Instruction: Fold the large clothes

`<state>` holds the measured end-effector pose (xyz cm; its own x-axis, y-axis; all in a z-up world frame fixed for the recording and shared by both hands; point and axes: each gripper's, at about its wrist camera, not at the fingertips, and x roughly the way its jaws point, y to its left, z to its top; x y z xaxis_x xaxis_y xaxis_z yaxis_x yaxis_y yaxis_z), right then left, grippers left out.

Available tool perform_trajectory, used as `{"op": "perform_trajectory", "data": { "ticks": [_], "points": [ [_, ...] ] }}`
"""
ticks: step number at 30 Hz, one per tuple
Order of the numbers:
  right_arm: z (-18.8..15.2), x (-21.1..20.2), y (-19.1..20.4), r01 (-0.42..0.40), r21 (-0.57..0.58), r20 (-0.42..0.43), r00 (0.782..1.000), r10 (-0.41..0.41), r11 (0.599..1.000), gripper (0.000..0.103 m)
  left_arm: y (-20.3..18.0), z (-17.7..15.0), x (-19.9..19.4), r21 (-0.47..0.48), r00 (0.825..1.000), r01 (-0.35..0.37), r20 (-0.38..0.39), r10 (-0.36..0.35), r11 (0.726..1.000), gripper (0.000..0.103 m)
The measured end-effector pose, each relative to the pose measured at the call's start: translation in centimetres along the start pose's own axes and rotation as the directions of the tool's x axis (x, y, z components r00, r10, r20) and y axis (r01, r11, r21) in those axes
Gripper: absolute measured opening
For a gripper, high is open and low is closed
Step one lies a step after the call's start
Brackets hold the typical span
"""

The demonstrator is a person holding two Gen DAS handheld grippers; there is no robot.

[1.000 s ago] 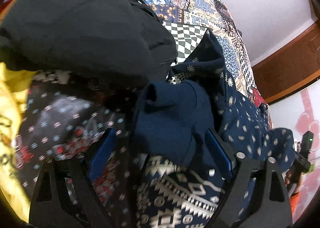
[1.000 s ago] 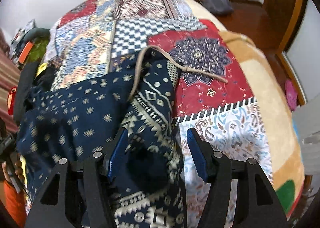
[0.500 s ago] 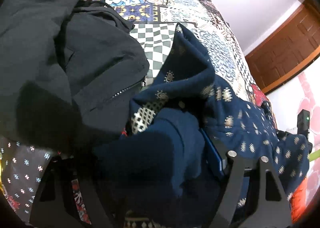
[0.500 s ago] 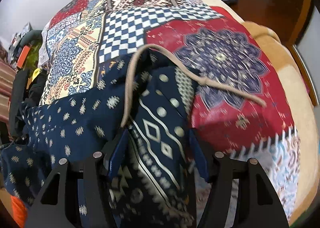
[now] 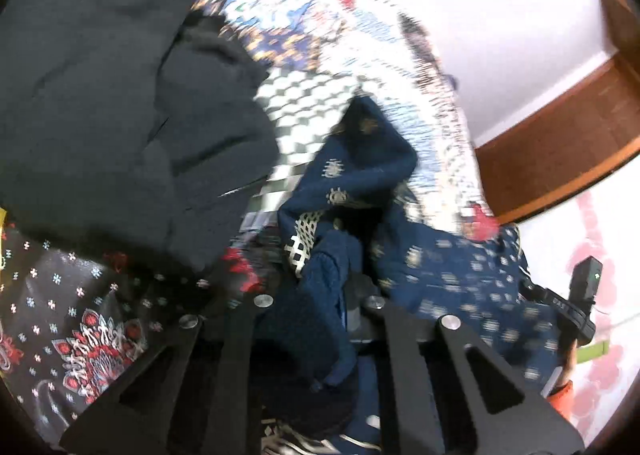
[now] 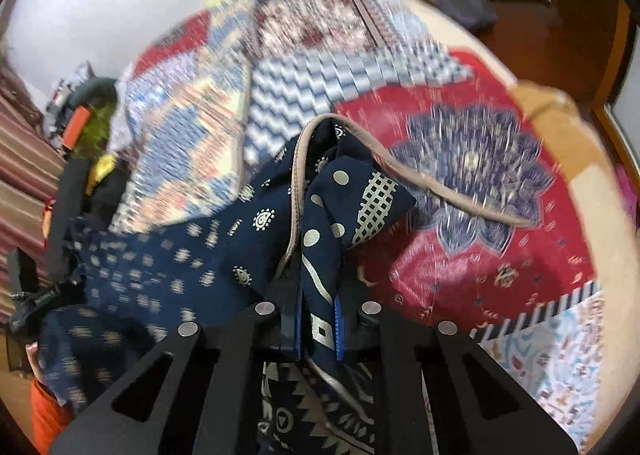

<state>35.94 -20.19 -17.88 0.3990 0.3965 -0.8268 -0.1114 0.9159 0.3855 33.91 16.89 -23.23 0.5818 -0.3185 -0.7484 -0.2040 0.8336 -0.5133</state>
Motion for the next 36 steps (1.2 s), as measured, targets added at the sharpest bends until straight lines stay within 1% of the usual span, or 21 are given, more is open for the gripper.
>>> {"op": "perform_trajectory", "data": {
  "ticks": [3,5,9,12,15,19,22,24,25,27,28,31,33,35,36],
  "points": [
    [0.5,-3.0,1.8,-0.006,-0.055,0.069,0.998,0.01,0.998,0.009,-3.3,0.2,-2.5,0.099,0.998,-0.021,0.055,0.016,0.995,0.012],
    [1.0,-4.7,3.1,0.007,-0.105,0.11,0.994,0.005,0.994,0.008,-5.2,0.7,-4.0,0.145,0.996,-0.027,0.092,0.013,0.989,0.012],
    [2.2,-7.2,5.3,0.035,-0.177,0.182,0.983,-0.002,0.984,0.007,-8.9,2.4,-6.2,0.24,0.987,-0.046,0.161,0.007,0.97,0.011],
    [3.8,-8.3,5.7,0.049,-0.191,0.222,0.975,-0.005,0.98,0.007,-10.8,4.2,-7.0,0.289,0.979,-0.069,0.204,0.009,0.955,0.011],
    [5.6,-8.4,6.3,0.068,-0.196,0.257,0.966,-0.015,0.978,0.007,-11.8,5.7,-6.9,0.301,0.972,-0.087,0.237,0.014,0.95,0.011],
    [8.1,-7.5,6.3,0.083,-0.186,0.29,0.957,-0.026,0.979,0.007,-11.9,8.9,-5.2,0.281,0.964,-0.108,0.263,0.032,0.954,0.011],
    [10.5,-5.5,5.6,0.093,-0.165,0.291,0.956,-0.041,0.982,0.006,-11.7,11.3,-2.9,0.275,0.96,-0.15,0.271,0.073,0.95,0.011],
    [11.8,-4.1,5.4,0.1,-0.155,0.281,0.958,-0.053,0.983,0.007,-11.3,12.7,-1.2,0.264,0.96,-0.169,0.261,0.099,0.95,0.011],
    [12.3,-3.3,5.2,0.105,-0.152,0.274,0.96,-0.06,0.983,0.006,-10.8,13.5,0.2,0.255,0.961,-0.187,0.248,0.123,0.949,0.011],
    [13.3,-1.0,5.1,0.126,-0.147,0.252,0.964,-0.086,0.981,0.007,-9.9,14.5,2.3,0.246,0.96,-0.213,0.232,0.155,0.946,0.011],
    [13.9,0.4,5.1,0.139,-0.146,0.238,0.966,-0.102,0.979,0.007,-9.3,15.2,3.7,0.239,0.958,-0.235,0.218,0.184,0.942,0.012],
    [14.8,3.3,4.8,0.155,-0.142,0.193,0.973,-0.126,0.978,0.007,-7.9,16.1,6.4,0.241,0.96,-0.256,0.176,0.217,0.936,0.012],
    [15.1,4.9,4.5,0.173,-0.147,0.172,0.974,-0.147,0.974,0.007,-7.0,16.4,7.9,0.256,0.95,-0.299,0.17,0.262,0.919,0.012],
    [15.3,6.0,4.1,0.204,-0.155,0.164,0.97,-0.178,0.967,0.007,-6.3,16.3,8.9,0.262,0.947,-0.315,0.156,0.282,0.912,0.013],
    [15.3,6.3,3.8,0.207,-0.152,0.156,0.971,-0.183,0.967,0.007,-5.8,16.3,9.3,0.258,0.947,-0.316,0.144,0.287,0.913,0.014]
  ]
}}
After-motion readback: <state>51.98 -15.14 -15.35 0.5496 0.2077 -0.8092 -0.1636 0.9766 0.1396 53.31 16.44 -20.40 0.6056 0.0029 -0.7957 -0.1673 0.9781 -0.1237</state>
